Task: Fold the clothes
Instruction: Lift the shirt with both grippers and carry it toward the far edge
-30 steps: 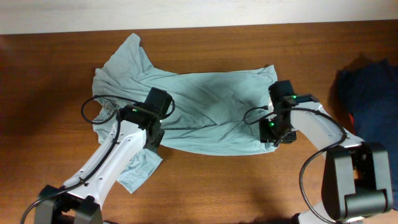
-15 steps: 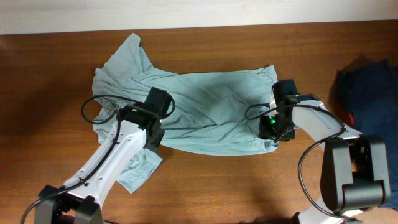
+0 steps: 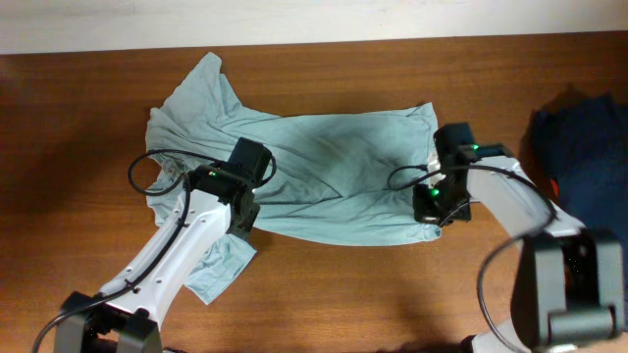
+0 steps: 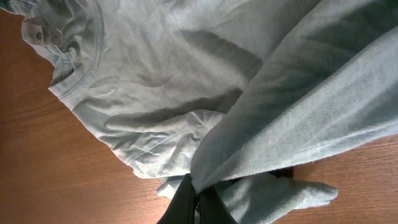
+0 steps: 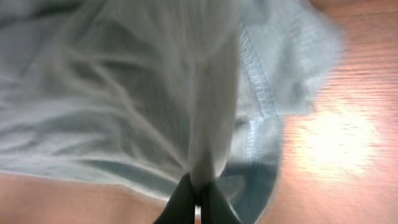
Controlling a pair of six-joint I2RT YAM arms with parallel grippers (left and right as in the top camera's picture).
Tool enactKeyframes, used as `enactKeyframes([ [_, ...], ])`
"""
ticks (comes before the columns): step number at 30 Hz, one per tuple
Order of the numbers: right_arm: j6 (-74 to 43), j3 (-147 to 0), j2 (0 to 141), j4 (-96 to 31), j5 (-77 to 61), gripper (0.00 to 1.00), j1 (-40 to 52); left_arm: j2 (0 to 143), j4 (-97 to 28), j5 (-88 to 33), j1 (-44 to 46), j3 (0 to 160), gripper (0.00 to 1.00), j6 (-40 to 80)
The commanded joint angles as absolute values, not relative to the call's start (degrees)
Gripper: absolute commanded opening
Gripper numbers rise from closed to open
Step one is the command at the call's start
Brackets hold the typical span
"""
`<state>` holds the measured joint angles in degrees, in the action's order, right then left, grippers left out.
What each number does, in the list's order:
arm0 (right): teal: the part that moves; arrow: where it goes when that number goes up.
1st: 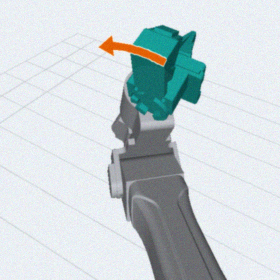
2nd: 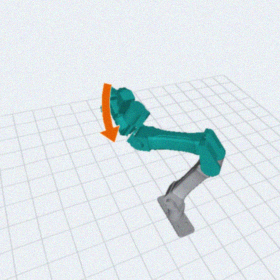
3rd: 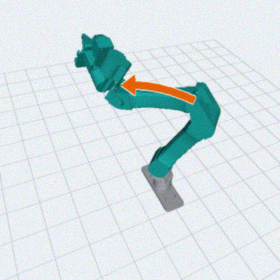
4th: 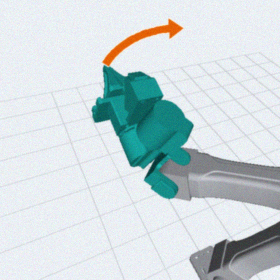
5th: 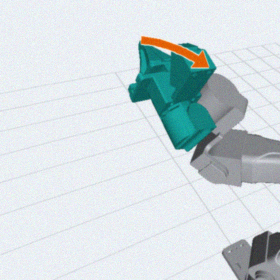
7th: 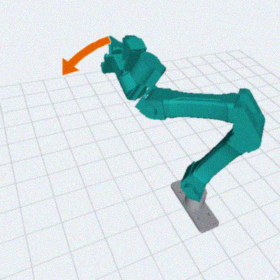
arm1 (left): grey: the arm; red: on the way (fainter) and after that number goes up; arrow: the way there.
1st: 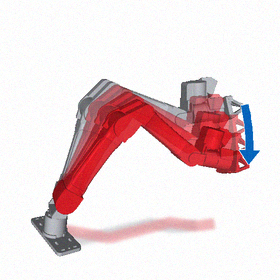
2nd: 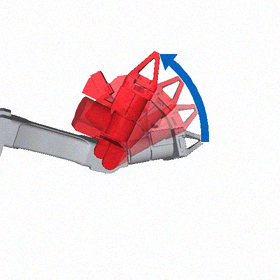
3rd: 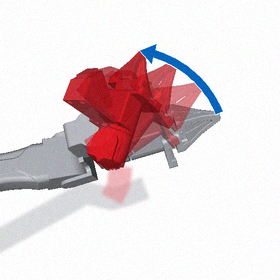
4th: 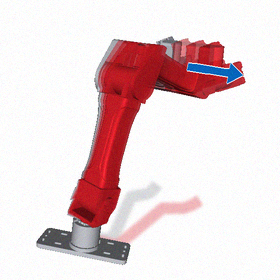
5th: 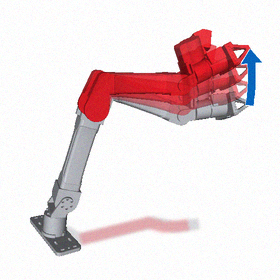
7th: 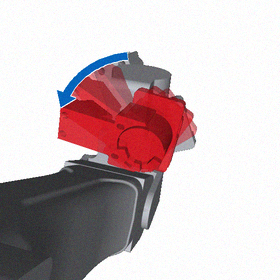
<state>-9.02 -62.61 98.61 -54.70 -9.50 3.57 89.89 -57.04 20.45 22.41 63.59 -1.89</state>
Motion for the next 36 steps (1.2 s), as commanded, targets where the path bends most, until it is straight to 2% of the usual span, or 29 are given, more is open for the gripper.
enactKeyframes([
  [1, -10.41, -68.55, 90.43, -58.39, -4.03, 0.04, 3.29, 89.23, -57.08, 21.26, 22.06, 63.81, 0.0, -1.72],
  [6, -18.81, -70.41, 85.47, -64.12, 7.86, 0.04, 3.29, 89.23, -57.12, 21.3, 22.06, 63.81, 0.0, -1.72],
  [10, -13.96, -70.41, 85.54, -63.86, 1.08, 0.04, 3.29, 89.21, -57.1, 21.5, 22.04, 63.81, 0.0, -1.72],
  [11, -7.84, -70.41, 85.54, -62.74, -6.42, 0.04, 3.29, 89.21, -57.12, 21.47, 22.04, 63.86, 0.0, -1.72],
  [12, -6.04, -70.41, 85.54, -62.59, -7.27, 0.04, 3.29, 89.21, -57.19, 21.47, 22.04, 63.94, 0.0, -1.72],
  [14, -12.62, -70.46, 85.52, -62.78, -3.01, 0.04, 3.25, 89.21, -57.45, 21.47, 22.04, 64.53, 0.0, -1.72],
  [16, -0.51, -70.48, 85.43, -61.98, -12.27, 0.04, 3.4, 89.21, -57.95, 21.47, 22.04, 65.67, 0.0, -1.72],
  [17, -1.93, -70.48, 85.43, -62.24, -9.78, 0.04, 3.36, 89.21, -58.22, 21.5, 22.04, 66.35, 0.0, -1.74],
  [18, -11.25, -70.48, 85.43, -63.68, 1.54, 0.04, 3.29, 89.21, -58.65, 21.78, 22.04, 67.26, 0.0, -1.74],
  [20, -12.99, -70.46, 85.43, -65.69, 6.55, 0.04, 3.29, 89.21, -59.44, 22.41, 22.04, 68.18, 0.0, -1.76],
  [23, -12.8, -70.48, 85.43, -65.98, 4.69, 0.03, 3.29, 89.21, -59.68, 22.59, 22.04, 68.53, 0.0, -1.76],
  [25, -4.99, -70.48, 85.41, -64.66, -6.66, 0.04, 3.25, 89.21, -59.88, 23.09, 22.04, 68.64, 0.0, -1.74],
  [28, -16.93, -70.83, 85.27, -64.14, 4.21, 0.04, 3.25, 89.1, -62.83, 27.09, 22.04, 71.46, 0.0, -1.72],
  [36, -13.56, -84.05, 79.18, -62.89, 6.72, 0.04, 3.25, 87.39, -67.83, 28.77, 20.88, 91.11, 0.0, -3.79],
])
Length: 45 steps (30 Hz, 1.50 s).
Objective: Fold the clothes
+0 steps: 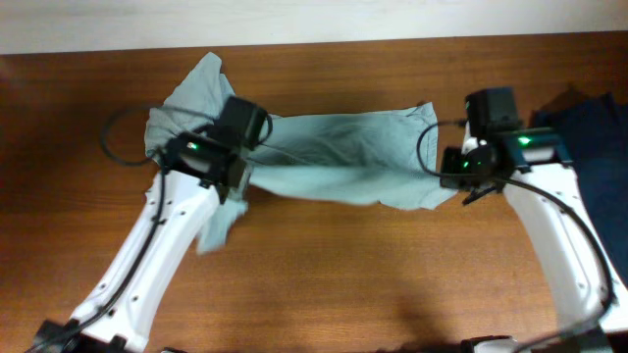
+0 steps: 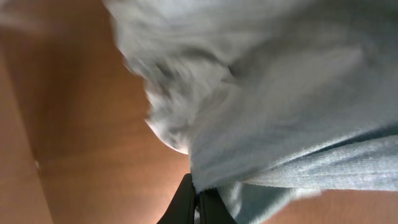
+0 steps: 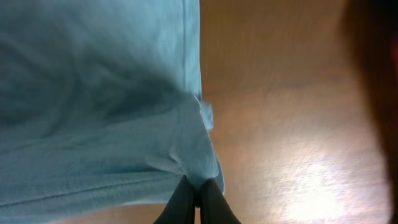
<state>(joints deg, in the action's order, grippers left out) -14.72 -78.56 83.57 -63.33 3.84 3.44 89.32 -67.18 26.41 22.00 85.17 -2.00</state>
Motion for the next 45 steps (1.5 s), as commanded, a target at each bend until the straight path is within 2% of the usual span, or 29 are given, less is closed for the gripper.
enactKeyframes([
  [1, -13.28, -85.36, 78.7, -62.98, 6.72, 0.04, 3.25, 87.39, -68.23, 28.71, 20.82, 92.38, 0.0, -4.43],
  [6, -13.32, -91.02, 76.4, -64.47, 6.74, 0.04, 3.25, 87.22, -73.73, 28.97, 20.82, 98.74, 0.0, -6.52],
  [12, -12.45, -103.09, 70.57, -66.81, 6.48, 0.04, 3.36, 85.34, -79.72, 28.77, 20.88, 120.01, 0.0, -6.59],
  [15, -12.43, -109.93, 68.58, -67.57, 5.91, 0.04, 3.36, 84.88, -80.86, 24.69, 21.61, 135.26, 0.0, -9.23],
  [20, -12.45, -118.06, 67.59, -67.57, 1.69, 0.04, 3.36, 84.88, -81.1, 19.0, 21.76, 149.97, 0.0, -10.94],
  [28, -12.43, -119.7, 70.61, -67.35, 1.72, 0.04, 3.36, 88.97, -82.11, 18.83, 21.74, 151.59, 0.0, -12.36],
  [35, -12.23, -119.7, 78.72, -65.19, 1.98, 0.04, 3.36, 99.53, -80.36, 19.07, 20.99, 151.59, 0.0, -16.64],
  [39, -10.7, -119.7, 86.26, -60.23, 2.17, 0.04, 3.31, 108.77, -71.94, 18.31, 17.91, 151.59, 0.0, -21.8],
  [41, -7.25, -119.7, 89.76, -54.08, 2.17, 0.04, 3.29, 112.62, -60.51, 18.35, 17.08, 151.61, 0.0, -28.93],
  [45, -5.91, -120.75, 88.95, -53.1, 5.72, 0.04, 3.29, 111.57, -53.43, 18.13, 17.52, 152.44, 0.0, -33.08],
])
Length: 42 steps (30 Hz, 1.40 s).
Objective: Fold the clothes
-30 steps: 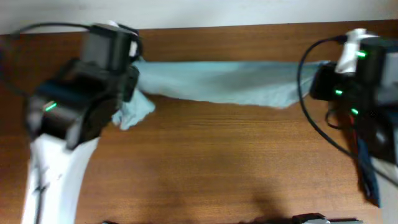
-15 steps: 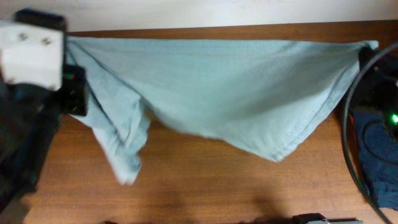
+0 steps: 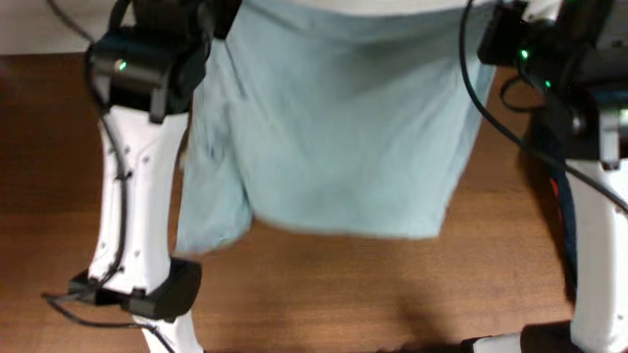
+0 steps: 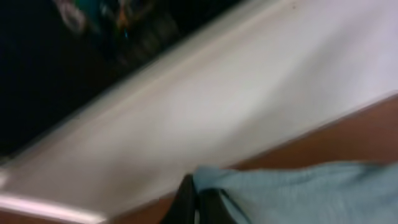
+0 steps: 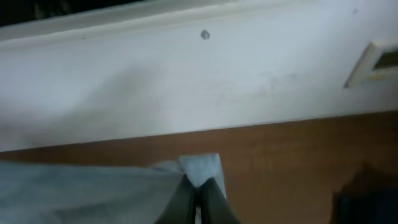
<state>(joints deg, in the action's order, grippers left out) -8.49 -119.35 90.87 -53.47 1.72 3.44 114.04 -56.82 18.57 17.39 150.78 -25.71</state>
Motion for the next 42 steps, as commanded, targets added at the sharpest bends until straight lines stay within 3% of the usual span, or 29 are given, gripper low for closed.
enactKeyframes([
  [1, -5.91, -121.03, 88.71, -53.25, 6.63, 0.04, 3.29, 111.22, -52.82, 18.13, 17.52, 152.79, 0.0, -33.08],
  [9, -4.93, -121.95, 87.5, -57.98, 8.16, 0.04, 3.36, 108.92, -59.81, 15.86, 17.58, 153.71, 0.0, -33.01],
  [14, -4.91, -121.95, 85.58, -59.22, 8.19, 0.04, 3.36, 107.24, -64.93, 22.11, 20.34, 153.71, 0.0, -33.04],
  [32, -9.67, -121.95, 66.35, -64.18, 7.99, 0.04, 3.36, 86.52, -69.54, 50.59, 44.75, 153.71, 0.0, -34.87],
  [42, -11.7, -121.95, 64.4, -68.42, 7.55, 0.04, 3.36, 83.59, -72.93, 63.26, 56.88, 153.6, 0.0, -34.17],
])
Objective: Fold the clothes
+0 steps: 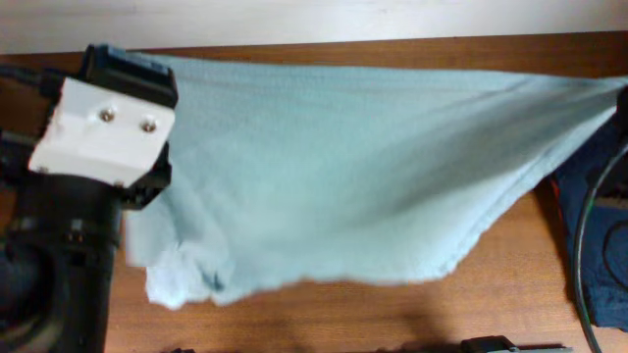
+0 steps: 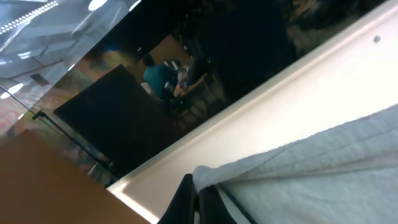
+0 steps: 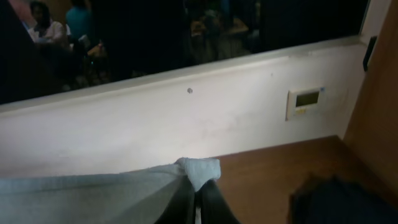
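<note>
A pale blue-green shirt [image 1: 363, 167] hangs stretched in the air close under the overhead camera, high above the wooden table [image 1: 392, 314]. My left gripper [image 2: 198, 194] is shut on one edge of the shirt [image 2: 298, 168]. My right gripper [image 3: 198, 196] is shut on the opposite corner of the shirt [image 3: 199, 169]. In the overhead view the left arm's wrist block [image 1: 103, 127] fills the left side; the right gripper lies out of that frame at the right.
A pile of dark navy clothes [image 1: 594, 226] lies at the table's right edge, also showing as a dark shape [image 3: 339, 199] in the right wrist view. A white wall [image 3: 155, 124] and dark window run behind the table.
Both grippers have risen further with the shirt; it now fills most of the overhead view, stretched wide, and only its lower hem hangs toward the table.
At first the shirt lay crumpled on the table with both grippers shut on its near edge. Then it was pulled taut between them just above the table. Then it hung as a sheet from both raised grippers, and now higher still.
</note>
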Controlling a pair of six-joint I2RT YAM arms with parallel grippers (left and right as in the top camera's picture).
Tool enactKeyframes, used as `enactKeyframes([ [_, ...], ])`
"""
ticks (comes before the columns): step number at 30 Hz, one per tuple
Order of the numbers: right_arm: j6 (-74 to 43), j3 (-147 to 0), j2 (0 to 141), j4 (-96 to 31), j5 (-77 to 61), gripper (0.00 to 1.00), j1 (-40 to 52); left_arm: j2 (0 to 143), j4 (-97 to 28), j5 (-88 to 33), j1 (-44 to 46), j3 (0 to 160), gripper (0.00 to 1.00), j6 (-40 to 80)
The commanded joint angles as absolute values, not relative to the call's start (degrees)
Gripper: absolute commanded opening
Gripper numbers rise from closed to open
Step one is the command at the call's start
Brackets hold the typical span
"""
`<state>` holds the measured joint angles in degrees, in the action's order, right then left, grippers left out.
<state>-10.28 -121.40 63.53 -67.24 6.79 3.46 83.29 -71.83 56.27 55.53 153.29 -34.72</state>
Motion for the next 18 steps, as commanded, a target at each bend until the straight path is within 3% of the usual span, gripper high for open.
enactKeyframes([
  [1, -11.7, -121.95, 64.86, -68.97, 7.55, 0.04, 3.36, 83.88, -73.41, 63.24, 56.84, 153.49, 0.0, -33.76],
  [6, -12.53, -121.95, 69.82, -72.1, 7.55, 0.04, 3.36, 86.43, -76.42, 62.76, 55.81, 152.27, 0.0, -32.51],
  [10, -12.53, -121.93, 75.13, -74.65, 7.55, 0.04, 3.36, 89.38, -79.24, 57.56, 48.64, 150.54, 0.0, -29.23],
  [18, -12.51, -121.93, 83.53, -77.69, 7.57, 0.04, 3.36, 97.56, -79.09, 24.75, 24.27, 142.1, 0.0, -24.27],
])
